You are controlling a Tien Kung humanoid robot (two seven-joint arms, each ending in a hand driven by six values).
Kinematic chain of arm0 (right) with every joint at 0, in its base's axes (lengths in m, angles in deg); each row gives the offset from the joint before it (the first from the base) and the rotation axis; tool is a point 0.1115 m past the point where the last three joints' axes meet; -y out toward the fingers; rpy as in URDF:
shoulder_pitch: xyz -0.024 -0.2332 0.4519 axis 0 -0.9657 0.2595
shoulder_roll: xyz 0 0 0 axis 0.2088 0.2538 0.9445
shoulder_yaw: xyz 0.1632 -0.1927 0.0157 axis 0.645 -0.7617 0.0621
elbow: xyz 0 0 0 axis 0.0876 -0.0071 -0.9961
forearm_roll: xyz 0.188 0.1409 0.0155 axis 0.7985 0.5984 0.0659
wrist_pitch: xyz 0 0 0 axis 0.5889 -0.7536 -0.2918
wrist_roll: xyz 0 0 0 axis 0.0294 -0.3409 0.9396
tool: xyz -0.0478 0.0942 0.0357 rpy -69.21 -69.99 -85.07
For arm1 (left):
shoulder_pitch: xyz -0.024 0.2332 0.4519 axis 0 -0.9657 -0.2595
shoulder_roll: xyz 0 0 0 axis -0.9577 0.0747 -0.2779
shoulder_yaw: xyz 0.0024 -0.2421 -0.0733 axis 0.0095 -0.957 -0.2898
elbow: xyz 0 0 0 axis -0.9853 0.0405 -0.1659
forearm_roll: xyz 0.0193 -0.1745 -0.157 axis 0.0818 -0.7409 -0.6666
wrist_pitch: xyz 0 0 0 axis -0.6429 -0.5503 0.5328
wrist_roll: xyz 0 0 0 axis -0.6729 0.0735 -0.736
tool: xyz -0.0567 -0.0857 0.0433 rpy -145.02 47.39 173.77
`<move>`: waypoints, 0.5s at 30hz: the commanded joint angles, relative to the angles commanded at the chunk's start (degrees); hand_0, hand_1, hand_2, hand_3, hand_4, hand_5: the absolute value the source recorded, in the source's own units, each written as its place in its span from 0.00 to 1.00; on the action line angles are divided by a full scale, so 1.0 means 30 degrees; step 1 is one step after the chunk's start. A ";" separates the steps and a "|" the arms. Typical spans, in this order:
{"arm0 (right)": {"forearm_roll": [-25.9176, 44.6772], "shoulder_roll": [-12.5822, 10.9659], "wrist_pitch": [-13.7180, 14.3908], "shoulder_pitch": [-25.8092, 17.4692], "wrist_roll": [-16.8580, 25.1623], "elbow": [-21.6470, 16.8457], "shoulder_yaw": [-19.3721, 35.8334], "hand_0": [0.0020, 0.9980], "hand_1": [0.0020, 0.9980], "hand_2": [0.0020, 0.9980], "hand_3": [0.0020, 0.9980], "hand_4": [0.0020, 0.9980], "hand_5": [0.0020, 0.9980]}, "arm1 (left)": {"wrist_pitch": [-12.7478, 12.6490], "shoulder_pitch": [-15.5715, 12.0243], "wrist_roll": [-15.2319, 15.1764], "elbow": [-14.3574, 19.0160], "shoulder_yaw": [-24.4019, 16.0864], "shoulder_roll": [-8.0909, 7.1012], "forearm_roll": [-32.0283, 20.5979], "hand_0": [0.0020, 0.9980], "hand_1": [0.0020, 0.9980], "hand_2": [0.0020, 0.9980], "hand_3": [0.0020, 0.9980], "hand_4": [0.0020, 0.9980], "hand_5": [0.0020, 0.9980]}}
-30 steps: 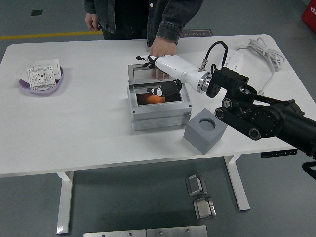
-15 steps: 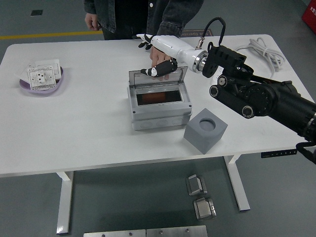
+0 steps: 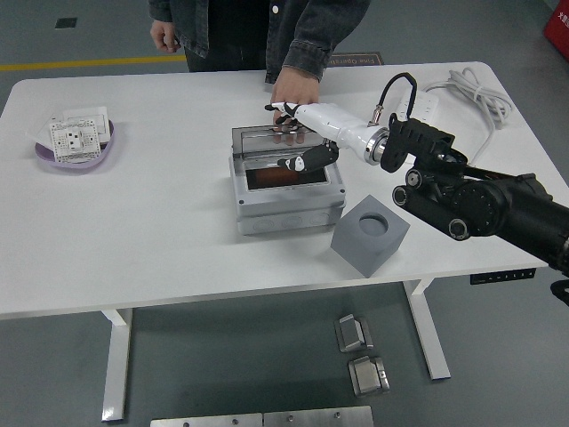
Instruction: Pick up the cylinder from the cube,place it in the box,flap close box
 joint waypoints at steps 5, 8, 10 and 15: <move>-0.0905 -0.0875 0.0253 -0.0708 -0.0281 -0.1942 0.0429 0.85 0.73 0.81 0.96 0.78 0.34 | -0.0017 -0.0061 -0.0390 0.0072 0.1090 0.0049 -0.1068 0.65 0.60 0.49 0.55 0.46 0.14; -0.1113 -0.1301 0.0385 -0.1127 -0.0378 -0.2884 0.0668 0.85 0.72 0.81 0.96 0.77 0.36 | -0.0027 -0.0103 -0.0602 0.0116 0.1666 0.0092 -0.1621 0.65 0.60 0.49 0.55 0.45 0.14; -0.1137 -0.1604 0.0500 -0.1536 -0.0394 -0.3384 0.0843 0.85 0.72 0.81 0.96 0.77 0.36 | -0.0036 -0.0131 -0.0728 0.0141 0.1999 0.0137 -0.1943 0.65 0.60 0.49 0.55 0.45 0.14; -0.1026 -0.2013 0.0690 -0.2324 -0.0378 -0.3831 0.1018 0.83 0.72 0.80 0.96 0.76 0.38 | -0.0049 -0.0188 -0.0878 0.0164 0.2415 0.0216 -0.2357 0.65 0.60 0.49 0.55 0.45 0.14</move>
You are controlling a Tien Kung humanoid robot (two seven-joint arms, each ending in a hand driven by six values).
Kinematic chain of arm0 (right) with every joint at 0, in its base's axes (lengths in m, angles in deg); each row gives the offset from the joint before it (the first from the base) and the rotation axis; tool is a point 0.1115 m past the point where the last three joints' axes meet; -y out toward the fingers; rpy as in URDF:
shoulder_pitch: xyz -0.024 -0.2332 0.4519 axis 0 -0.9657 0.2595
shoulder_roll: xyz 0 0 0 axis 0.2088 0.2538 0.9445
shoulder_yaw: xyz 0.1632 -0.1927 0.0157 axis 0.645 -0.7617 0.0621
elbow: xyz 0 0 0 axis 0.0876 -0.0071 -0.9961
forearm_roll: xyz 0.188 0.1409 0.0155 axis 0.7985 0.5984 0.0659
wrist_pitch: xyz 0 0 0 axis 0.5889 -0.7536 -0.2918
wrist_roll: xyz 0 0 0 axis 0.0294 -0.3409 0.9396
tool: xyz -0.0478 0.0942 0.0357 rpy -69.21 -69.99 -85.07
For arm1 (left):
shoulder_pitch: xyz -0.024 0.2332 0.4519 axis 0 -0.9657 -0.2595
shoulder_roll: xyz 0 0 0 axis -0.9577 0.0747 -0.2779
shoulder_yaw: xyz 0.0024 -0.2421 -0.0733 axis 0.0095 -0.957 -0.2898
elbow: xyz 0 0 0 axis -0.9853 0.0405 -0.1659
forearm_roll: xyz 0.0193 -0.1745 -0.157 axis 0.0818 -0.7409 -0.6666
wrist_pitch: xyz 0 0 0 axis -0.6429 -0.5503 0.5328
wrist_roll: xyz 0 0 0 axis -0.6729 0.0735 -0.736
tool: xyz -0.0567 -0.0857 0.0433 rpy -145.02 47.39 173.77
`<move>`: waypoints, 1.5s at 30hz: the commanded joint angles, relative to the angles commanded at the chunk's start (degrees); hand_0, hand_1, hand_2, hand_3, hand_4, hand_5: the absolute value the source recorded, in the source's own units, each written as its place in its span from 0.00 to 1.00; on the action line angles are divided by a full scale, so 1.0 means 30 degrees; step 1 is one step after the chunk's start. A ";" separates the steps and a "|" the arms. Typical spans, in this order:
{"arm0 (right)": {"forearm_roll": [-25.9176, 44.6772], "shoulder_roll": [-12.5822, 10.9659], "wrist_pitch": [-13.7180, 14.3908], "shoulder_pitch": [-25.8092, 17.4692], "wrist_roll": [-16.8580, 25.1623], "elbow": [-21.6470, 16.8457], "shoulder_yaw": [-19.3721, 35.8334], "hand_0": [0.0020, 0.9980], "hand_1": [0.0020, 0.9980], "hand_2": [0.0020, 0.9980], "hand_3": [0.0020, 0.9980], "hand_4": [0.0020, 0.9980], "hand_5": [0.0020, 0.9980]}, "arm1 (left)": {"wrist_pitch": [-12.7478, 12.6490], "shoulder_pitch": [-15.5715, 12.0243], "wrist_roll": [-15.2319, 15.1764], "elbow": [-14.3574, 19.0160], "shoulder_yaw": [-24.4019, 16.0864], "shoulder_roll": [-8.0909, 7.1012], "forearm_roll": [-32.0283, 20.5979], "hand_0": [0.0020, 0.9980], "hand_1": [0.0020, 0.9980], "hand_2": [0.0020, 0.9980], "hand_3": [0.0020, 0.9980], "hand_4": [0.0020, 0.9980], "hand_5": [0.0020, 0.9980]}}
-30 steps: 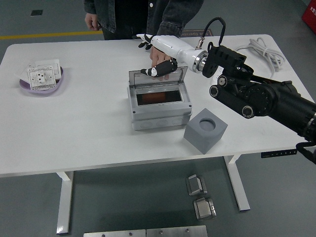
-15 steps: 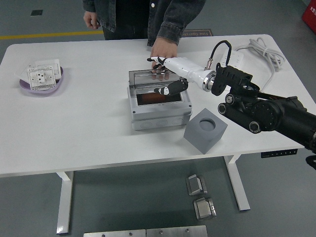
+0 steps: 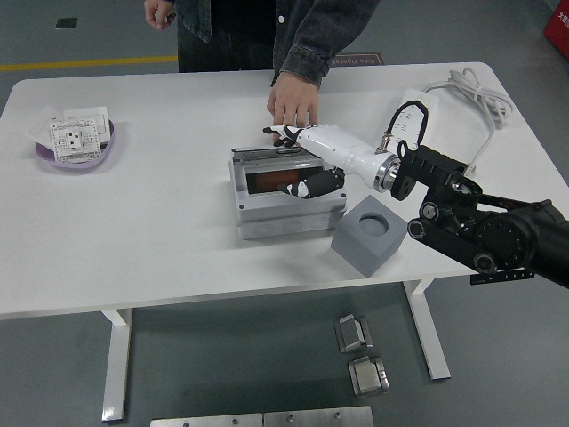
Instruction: Pick up the cylinder from the cube,place it in the box,flap close box
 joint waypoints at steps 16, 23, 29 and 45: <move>-0.0358 -0.0655 0.0244 -0.1744 -0.0198 -0.0526 0.1195 0.81 0.71 0.80 0.96 0.75 0.40 | -0.0049 -0.0107 0.0177 -0.0080 -0.0540 0.0086 0.0425 0.65 0.60 0.49 0.55 0.45 0.14; -0.2132 -0.1767 0.0121 -0.3475 -0.0663 -0.1806 0.3881 0.80 0.71 0.81 0.97 0.74 0.42 | -0.0040 -0.0290 0.0848 -0.0261 -0.2286 0.0108 0.2056 0.65 0.60 0.49 0.55 0.45 0.14; -0.2780 -0.3848 -0.0354 -0.5794 -0.0828 -0.4080 0.7251 0.80 0.71 0.80 0.96 0.73 0.42 | -0.0080 -0.0580 0.1543 -0.0439 -0.3173 0.0105 0.3033 0.65 0.60 0.49 0.55 0.44 0.14; 0.6825 -0.4023 -0.2178 -1.2891 0.3166 -0.4923 1.7181 0.79 0.70 0.79 0.94 0.73 0.43 | -0.0090 -0.1053 0.2416 -0.0516 -0.5131 0.0217 0.5007 0.65 0.60 0.50 0.55 0.44 0.14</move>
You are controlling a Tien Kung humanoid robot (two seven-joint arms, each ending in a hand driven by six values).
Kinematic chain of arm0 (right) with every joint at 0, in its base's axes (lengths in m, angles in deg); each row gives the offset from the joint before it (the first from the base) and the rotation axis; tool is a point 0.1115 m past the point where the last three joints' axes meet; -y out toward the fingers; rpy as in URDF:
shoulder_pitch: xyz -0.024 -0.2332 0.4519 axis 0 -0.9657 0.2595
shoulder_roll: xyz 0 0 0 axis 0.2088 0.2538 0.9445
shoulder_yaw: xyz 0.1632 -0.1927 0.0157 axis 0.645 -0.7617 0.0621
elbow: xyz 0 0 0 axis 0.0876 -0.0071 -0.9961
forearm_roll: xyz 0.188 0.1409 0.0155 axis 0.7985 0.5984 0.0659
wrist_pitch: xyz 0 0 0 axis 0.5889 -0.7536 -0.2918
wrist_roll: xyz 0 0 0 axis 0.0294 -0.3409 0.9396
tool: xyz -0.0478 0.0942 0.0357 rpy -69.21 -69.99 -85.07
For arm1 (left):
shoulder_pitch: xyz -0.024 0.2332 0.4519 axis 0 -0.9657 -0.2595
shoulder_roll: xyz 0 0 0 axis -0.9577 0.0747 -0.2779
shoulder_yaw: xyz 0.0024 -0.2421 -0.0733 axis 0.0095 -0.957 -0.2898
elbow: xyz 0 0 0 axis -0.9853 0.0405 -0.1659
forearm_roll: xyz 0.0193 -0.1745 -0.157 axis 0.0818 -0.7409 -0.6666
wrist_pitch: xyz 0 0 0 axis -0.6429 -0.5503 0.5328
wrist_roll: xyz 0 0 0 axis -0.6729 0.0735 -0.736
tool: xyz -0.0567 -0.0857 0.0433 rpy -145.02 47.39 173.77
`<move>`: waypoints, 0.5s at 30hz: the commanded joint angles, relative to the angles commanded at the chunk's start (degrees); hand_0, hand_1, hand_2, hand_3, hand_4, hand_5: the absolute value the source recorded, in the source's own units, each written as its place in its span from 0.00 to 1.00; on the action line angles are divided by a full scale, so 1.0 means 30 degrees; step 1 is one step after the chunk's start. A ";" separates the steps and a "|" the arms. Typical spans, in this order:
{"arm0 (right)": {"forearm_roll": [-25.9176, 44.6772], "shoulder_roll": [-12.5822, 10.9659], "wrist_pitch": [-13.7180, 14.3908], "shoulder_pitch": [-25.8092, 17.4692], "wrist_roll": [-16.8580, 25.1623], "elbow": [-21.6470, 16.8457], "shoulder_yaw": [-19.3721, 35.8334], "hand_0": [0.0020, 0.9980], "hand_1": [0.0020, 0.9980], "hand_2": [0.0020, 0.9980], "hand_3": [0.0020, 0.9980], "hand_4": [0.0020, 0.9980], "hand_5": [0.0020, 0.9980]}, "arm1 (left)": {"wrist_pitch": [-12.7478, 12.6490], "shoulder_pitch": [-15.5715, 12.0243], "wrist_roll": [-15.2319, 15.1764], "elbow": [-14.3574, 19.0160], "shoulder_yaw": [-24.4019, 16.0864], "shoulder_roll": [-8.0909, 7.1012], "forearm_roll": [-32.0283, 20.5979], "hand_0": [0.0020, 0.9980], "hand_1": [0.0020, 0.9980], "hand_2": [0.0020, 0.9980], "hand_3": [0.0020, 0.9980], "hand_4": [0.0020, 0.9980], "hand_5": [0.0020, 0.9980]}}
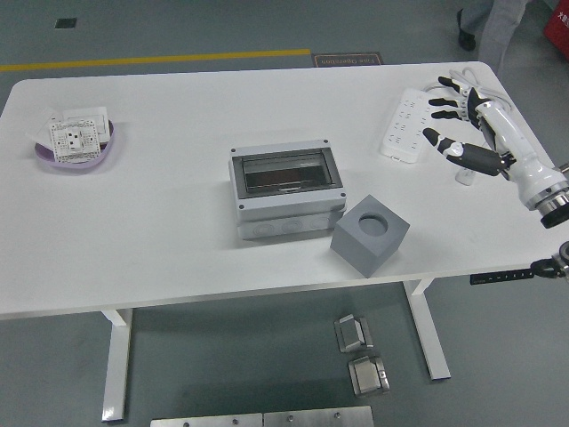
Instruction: Pick up the cylinder from the cube,place it in the box,flap close box
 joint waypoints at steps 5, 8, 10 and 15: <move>0.3414 0.0461 -0.1182 -0.0800 0.0345 0.0839 0.2181 0.78 0.70 0.78 0.90 0.74 0.44 | 0.0034 -0.0042 -0.0131 0.0000 0.0469 -0.0092 -0.0582 0.66 0.60 0.50 0.55 0.44 0.15; 0.4940 0.0411 -0.1428 -0.0909 0.0275 0.0777 0.2872 0.78 0.73 0.80 0.90 0.77 0.48 | 0.0047 -0.0039 -0.0149 0.0000 0.0609 -0.0172 -0.0756 0.66 0.60 0.51 0.56 0.45 0.15; 0.5736 0.0426 -0.1496 -0.0934 0.0209 0.0703 0.3005 0.78 0.73 0.80 0.90 0.77 0.48 | 0.0046 -0.0029 -0.0161 0.0000 0.0765 -0.0234 -0.0915 0.66 0.60 0.51 0.56 0.45 0.15; 0.6592 0.0748 -0.1564 -0.1005 0.0046 0.0634 0.2913 0.80 0.74 0.81 0.91 0.84 0.53 | 0.0013 -0.0038 -0.0230 0.0000 0.1447 -0.0457 -0.1594 0.66 0.61 0.51 0.56 0.45 0.16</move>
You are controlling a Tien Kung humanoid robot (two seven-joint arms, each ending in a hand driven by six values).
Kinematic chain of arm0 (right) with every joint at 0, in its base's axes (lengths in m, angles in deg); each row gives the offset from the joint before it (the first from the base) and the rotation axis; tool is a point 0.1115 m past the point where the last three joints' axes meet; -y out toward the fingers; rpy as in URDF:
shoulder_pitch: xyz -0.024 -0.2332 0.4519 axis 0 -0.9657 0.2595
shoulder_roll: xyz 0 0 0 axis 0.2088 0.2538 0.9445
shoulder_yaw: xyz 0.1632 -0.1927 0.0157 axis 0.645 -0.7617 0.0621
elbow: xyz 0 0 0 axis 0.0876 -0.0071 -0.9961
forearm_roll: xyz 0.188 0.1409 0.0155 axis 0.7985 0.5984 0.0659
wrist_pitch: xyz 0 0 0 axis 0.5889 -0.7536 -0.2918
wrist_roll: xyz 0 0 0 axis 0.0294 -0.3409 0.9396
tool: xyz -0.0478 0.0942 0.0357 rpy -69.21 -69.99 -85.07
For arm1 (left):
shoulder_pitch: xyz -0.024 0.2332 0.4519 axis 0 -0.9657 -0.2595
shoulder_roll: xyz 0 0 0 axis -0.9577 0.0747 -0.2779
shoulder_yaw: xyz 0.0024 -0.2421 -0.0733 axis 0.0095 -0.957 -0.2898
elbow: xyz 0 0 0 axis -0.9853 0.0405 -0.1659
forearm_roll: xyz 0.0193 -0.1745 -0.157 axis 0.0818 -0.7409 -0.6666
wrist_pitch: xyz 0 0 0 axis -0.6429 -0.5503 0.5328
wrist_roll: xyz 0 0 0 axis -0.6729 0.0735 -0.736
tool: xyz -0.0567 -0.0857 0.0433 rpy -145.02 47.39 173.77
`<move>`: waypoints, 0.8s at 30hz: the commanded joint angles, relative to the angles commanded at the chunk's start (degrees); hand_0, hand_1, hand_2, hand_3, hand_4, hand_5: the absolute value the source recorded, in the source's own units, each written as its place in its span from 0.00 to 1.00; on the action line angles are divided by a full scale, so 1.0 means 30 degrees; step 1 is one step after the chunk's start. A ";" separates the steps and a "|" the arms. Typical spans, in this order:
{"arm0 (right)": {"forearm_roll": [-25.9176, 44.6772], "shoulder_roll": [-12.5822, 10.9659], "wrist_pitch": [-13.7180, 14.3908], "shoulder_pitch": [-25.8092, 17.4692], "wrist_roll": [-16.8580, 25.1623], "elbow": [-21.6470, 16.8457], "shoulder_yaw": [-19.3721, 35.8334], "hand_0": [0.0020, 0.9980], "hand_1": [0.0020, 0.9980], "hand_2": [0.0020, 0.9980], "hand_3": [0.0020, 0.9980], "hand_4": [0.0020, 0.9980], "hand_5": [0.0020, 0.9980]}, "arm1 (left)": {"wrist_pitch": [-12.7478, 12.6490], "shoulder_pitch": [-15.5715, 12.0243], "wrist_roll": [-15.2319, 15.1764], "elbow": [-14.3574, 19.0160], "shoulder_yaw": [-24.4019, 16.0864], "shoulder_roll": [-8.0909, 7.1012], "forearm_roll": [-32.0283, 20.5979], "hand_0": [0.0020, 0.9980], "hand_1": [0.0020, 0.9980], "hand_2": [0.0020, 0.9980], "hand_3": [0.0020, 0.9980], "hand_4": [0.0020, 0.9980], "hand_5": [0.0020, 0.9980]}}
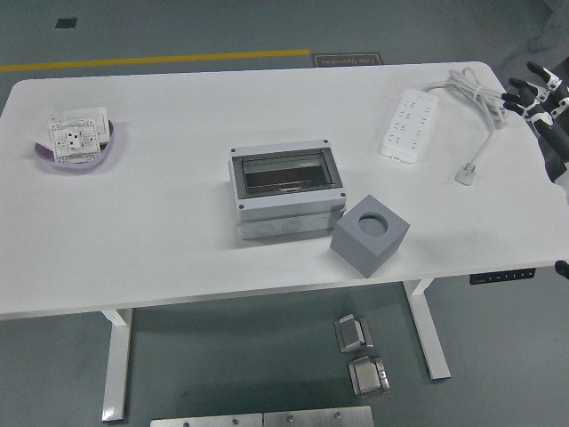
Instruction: Pick up the cylinder from the cube,place it in the box,flap close box
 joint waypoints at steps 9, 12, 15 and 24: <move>-0.0891 0.0371 0.0008 -0.0183 -0.0491 -0.0329 -0.0240 0.80 0.74 0.80 0.91 0.84 0.53 | -0.0076 -0.0173 -0.0084 0.0016 0.0782 -0.0251 -0.0826 0.66 0.61 0.51 0.56 0.46 0.17; -0.1458 0.0350 -0.0007 -0.0365 -0.0706 -0.0630 -0.0095 0.79 0.74 0.80 0.91 0.82 0.51 | -0.0081 -0.0289 -0.0101 0.0012 0.0926 -0.0240 -0.1018 0.66 0.62 0.51 0.56 0.48 0.18; -0.1929 0.0336 -0.0015 -0.0574 -0.0859 -0.0900 0.0068 0.79 0.74 0.80 0.91 0.82 0.51 | -0.0097 -0.0442 -0.0104 0.0006 0.1017 -0.0235 -0.1229 0.66 0.62 0.51 0.56 0.48 0.18; -0.3324 0.0495 -0.0313 -0.0886 -0.1419 -0.1173 0.0114 0.79 0.74 0.81 0.90 0.82 0.51 | -0.0148 -0.0758 0.0124 0.0027 0.0884 -0.0520 -0.1415 0.66 0.62 0.52 0.56 0.49 0.18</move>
